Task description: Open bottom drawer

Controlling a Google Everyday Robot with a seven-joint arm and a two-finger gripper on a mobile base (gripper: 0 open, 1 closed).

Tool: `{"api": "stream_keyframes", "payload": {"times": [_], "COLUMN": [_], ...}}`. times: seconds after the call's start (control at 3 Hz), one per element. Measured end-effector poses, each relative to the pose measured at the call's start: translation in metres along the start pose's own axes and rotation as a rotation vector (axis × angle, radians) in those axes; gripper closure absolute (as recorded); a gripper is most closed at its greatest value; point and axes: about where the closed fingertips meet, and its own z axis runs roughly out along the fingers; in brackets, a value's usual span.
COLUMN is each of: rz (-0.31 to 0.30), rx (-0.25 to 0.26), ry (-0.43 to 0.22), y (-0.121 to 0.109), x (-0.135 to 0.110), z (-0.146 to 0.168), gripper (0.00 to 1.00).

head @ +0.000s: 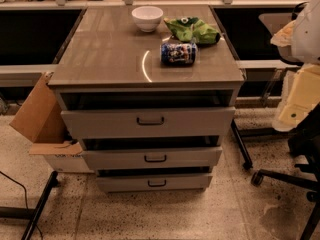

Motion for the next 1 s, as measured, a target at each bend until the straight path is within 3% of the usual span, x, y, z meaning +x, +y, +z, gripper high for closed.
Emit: {"api": "stream_keyframes", "payload": {"times": [0.33,1.0], "rz": [0.000,0.033], "rx": [0.000,-0.100], "ry": [0.000,-0.121], "y": [0.000,0.036], "x": [0.000,-0.011], "z": [0.000,0.074], "gripper": [0.00,0.00]}}
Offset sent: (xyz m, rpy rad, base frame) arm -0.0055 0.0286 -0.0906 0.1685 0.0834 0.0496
